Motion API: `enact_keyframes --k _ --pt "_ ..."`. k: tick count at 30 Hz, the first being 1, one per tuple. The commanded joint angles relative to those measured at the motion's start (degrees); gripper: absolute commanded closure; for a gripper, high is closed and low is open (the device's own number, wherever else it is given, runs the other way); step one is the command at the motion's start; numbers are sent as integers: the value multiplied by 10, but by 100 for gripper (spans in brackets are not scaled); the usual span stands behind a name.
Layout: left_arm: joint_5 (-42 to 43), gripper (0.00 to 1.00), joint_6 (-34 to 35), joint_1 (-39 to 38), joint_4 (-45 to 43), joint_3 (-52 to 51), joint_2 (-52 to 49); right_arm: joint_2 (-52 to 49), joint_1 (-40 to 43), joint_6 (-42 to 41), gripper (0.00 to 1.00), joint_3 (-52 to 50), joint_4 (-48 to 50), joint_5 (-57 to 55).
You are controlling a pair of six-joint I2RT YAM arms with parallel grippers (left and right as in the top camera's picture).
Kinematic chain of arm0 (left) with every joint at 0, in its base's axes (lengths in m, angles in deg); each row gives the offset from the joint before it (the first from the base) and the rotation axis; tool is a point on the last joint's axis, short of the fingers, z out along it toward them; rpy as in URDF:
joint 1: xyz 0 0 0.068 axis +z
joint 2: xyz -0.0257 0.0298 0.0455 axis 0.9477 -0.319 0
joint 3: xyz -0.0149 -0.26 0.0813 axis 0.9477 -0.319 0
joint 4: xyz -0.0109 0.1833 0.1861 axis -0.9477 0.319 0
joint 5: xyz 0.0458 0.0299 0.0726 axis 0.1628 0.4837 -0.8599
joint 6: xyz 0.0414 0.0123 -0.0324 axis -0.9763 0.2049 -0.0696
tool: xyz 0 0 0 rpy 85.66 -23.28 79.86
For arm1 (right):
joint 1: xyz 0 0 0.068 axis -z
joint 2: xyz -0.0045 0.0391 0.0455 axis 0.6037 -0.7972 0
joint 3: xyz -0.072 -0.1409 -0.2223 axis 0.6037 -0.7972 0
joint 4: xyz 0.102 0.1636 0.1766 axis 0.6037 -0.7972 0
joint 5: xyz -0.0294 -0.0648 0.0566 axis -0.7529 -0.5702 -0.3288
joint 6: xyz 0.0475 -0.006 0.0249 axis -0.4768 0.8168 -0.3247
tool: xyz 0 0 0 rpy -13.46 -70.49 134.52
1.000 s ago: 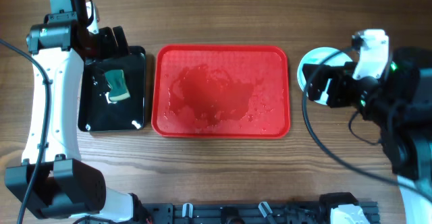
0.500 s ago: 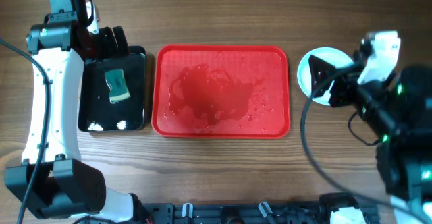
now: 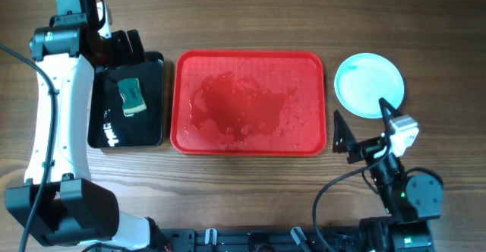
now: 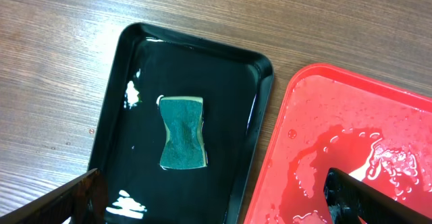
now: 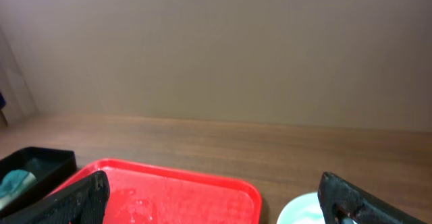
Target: Clean dirty plates on tray and stack at the side
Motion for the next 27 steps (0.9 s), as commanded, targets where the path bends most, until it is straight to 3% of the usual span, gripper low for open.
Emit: enact_keyframes --k 1,10,14,16,27 --pt "7 0 -2 0 -1 2 -4 49 2 -5 0 -48 31 13" --pt "7 0 -2 0 -1 2 -4 122 2 -5 0 -116 31 9" --pt "7 0 -2 0 -1 2 -4 122 2 -2 0 -115 26 8" --pt "7 0 -2 0 -1 2 -4 122 2 -3 0 -115 -22 9" --pt "7 0 -2 0 -1 2 -4 109 2 -4 0 -115 -25 6"
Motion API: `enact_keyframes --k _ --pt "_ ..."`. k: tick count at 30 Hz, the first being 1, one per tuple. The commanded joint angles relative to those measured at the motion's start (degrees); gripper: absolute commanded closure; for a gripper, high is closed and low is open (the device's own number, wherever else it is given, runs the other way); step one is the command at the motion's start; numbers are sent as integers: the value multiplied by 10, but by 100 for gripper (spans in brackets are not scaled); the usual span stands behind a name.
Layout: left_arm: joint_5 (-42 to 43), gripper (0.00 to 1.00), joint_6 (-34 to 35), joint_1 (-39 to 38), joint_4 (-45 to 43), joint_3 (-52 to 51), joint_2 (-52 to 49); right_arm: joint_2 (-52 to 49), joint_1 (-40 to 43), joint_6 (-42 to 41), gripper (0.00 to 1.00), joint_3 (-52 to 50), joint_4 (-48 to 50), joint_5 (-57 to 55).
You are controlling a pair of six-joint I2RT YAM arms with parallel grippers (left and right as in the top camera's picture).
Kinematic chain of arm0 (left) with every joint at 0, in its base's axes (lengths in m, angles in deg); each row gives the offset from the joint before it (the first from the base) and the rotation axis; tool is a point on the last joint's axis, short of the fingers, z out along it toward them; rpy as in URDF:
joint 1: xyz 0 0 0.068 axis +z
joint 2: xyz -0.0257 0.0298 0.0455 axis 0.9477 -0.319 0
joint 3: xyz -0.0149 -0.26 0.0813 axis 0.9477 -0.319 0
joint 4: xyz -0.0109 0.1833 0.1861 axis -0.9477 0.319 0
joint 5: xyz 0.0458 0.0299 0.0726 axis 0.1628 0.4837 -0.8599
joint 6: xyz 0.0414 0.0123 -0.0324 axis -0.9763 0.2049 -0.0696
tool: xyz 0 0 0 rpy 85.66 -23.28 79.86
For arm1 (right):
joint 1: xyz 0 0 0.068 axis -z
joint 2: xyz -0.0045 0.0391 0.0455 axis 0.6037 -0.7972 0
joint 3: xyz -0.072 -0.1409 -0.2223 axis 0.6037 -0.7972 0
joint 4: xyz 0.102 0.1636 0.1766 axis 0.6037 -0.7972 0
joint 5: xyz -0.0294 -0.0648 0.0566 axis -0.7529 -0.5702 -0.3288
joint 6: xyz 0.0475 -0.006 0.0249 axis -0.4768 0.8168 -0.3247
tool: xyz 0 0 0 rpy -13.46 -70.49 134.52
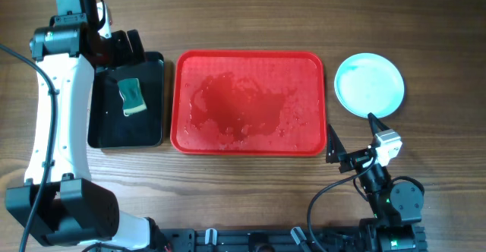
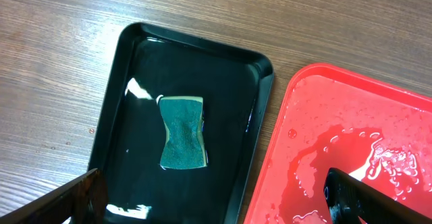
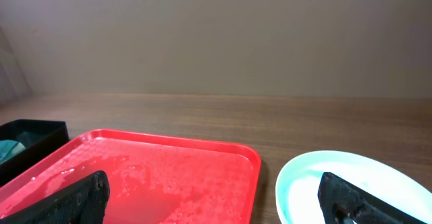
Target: Clean dirty plates on tray and stack at the side
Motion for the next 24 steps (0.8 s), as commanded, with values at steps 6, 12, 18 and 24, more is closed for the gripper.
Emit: enact_keyframes --k 6,12,18,24 --pt "7 0 -2 0 -1 2 -4 -2 2 -4 0 0 2 7" --pt "7 0 -2 0 -1 2 -4 -2 2 -4 0 0 2 7" --pt "7 0 -2 -1 0 2 21 -2 2 -4 0 0 2 7" --pt "22 0 0 -25 -51 -28 165 -2 1 -4 0 0 2 7"
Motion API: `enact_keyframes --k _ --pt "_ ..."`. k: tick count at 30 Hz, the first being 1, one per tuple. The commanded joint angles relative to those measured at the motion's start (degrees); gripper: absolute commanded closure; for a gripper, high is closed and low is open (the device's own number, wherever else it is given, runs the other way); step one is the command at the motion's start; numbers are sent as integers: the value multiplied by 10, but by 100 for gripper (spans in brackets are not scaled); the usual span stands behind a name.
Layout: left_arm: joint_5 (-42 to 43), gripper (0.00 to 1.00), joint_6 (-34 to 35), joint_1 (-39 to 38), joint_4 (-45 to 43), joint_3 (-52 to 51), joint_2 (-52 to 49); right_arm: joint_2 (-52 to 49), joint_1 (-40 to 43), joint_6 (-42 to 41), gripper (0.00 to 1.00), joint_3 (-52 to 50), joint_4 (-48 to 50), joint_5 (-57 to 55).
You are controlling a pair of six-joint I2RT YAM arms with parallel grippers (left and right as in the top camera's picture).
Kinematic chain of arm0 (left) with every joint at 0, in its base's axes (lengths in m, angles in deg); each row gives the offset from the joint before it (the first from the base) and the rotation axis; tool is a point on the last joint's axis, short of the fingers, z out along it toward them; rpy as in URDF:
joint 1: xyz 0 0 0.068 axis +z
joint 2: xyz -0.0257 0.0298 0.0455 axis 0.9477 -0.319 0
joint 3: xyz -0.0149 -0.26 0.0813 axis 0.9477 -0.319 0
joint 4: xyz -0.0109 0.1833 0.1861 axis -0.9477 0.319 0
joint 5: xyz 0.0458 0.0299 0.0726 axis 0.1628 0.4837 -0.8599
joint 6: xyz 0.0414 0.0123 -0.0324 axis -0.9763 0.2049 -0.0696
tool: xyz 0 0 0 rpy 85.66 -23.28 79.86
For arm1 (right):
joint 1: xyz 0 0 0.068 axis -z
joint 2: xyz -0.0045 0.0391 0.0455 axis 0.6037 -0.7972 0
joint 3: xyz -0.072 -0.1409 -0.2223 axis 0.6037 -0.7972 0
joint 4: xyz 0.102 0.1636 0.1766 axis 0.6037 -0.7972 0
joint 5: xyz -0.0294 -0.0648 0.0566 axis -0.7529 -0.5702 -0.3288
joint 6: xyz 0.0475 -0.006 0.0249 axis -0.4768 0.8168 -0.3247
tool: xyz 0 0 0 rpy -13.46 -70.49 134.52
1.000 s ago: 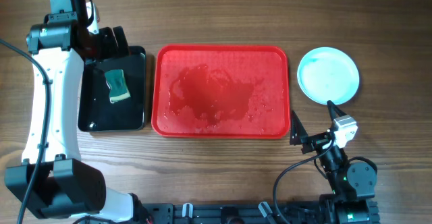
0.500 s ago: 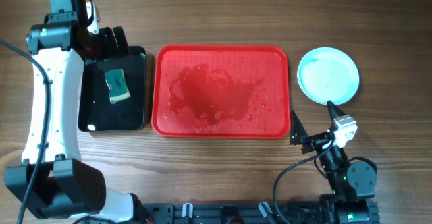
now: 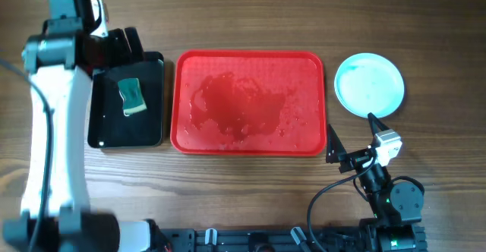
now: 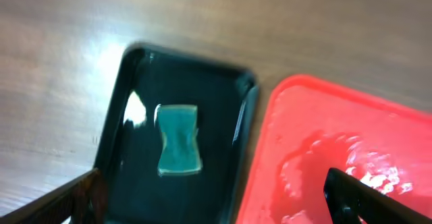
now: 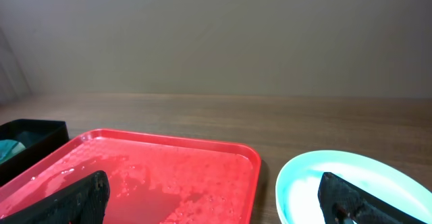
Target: Clean dirty plates on tray and stack at the side
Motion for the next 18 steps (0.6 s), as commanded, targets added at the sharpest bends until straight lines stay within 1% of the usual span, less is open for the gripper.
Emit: enact_keyframes --k 1,4,8,13,14,18 --pt "18 0 0 -22 -68 -44 137 -2 2 -4 0 0 1 7" --pt "18 0 2 -36 -186 -144 244 -2 1 -4 0 0 1 7" --pt "22 0 17 -38 -374 -348 404 -2 2 -4 0 0 1 7" --pt "46 0 17 -39 -522 -562 564 -2 2 -4 1 0 1 7" --pt "55 0 17 -39 -561 -618 603 -2 2 -4 0 0 1 7" --pt "74 0 17 -40 -675 -766 703 -2 2 -4 0 0 1 7"
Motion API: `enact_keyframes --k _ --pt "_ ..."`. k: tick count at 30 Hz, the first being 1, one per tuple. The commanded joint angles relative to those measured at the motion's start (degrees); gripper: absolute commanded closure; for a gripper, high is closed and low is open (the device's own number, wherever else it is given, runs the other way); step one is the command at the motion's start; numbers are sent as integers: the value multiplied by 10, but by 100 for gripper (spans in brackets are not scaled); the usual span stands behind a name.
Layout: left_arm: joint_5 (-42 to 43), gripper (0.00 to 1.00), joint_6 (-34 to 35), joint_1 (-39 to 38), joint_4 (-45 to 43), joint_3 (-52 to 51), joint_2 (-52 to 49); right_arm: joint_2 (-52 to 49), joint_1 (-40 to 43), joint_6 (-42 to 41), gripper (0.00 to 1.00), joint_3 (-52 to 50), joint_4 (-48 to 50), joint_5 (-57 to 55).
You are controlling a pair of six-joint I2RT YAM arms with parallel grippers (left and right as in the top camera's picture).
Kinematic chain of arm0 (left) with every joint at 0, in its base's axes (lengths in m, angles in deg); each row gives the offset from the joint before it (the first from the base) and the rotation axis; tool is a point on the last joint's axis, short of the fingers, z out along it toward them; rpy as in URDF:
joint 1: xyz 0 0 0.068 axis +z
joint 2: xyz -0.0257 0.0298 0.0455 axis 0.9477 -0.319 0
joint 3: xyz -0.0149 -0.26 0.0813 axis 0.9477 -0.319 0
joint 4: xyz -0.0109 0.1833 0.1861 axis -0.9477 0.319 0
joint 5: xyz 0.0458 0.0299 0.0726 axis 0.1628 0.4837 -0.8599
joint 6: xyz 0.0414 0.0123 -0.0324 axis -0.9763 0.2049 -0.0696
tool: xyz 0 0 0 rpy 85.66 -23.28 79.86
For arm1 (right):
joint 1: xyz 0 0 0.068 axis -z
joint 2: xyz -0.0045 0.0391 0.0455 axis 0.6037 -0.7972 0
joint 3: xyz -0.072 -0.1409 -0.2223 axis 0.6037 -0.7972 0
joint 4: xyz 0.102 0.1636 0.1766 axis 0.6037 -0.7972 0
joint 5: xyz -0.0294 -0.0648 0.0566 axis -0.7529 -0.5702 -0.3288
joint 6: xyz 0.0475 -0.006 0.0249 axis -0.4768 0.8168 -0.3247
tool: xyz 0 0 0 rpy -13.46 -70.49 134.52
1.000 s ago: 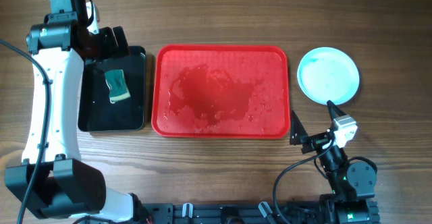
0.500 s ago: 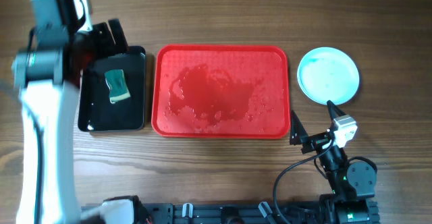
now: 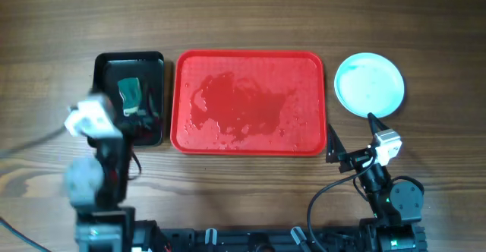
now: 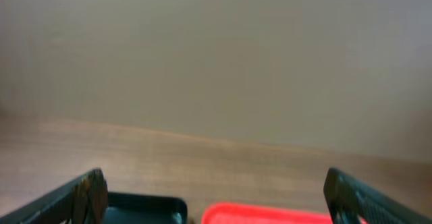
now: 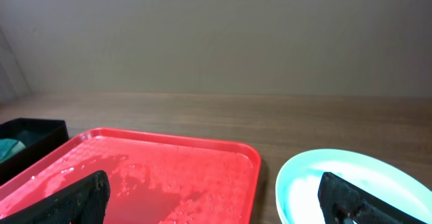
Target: Clean dirty plates on tray and stack at the side
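The red tray (image 3: pixel 250 100) lies mid-table, wet, with no plate on it. One light blue plate (image 3: pixel 369 85) rests on the wood to its right, also seen in the right wrist view as the plate (image 5: pixel 337 183). My right gripper (image 3: pixel 353 137) is open and empty at the near edge, in front of the tray's right corner and the plate; its gripper (image 5: pixel 216 207) looks level over both. My left arm (image 3: pixel 91 157) is blurred at the near left. The left gripper (image 4: pixel 216 207) is open and empty.
A black tray (image 3: pixel 106 70) left of the red one holds a green sponge (image 3: pixel 130 96) in water. The black tray's corner (image 4: pixel 145 207) and the red tray's edge (image 4: pixel 270 216) show low in the left wrist view. Bare wood surrounds everything.
My left arm has left its place over the black tray's far end and is now drawn back at the near left edge, its camera looking level. The right arm has not moved.
First my left gripper hung open over the black tray and sponge, while my right gripper stood open just in front of the plate. Then the right arm was drawn back to the near edge. The left view then blurred, and now that arm is back too.
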Motion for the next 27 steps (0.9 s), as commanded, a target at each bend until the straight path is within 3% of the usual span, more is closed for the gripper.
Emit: enact_keyframes --k 1,6,16,27 --pt "30 0 5 -7 -81 -139 99 0 2 -4 0 0 2 6" --pt "29 0 5 -20 -120 -254 205 0 1 -4 0 0 2 6" --pt "28 0 1 -20 61 -256 266 0 2 -4 0 0 2 6" --pt "27 0 1 -20 60 -256 266 0 2 -4 1 0 2 6"
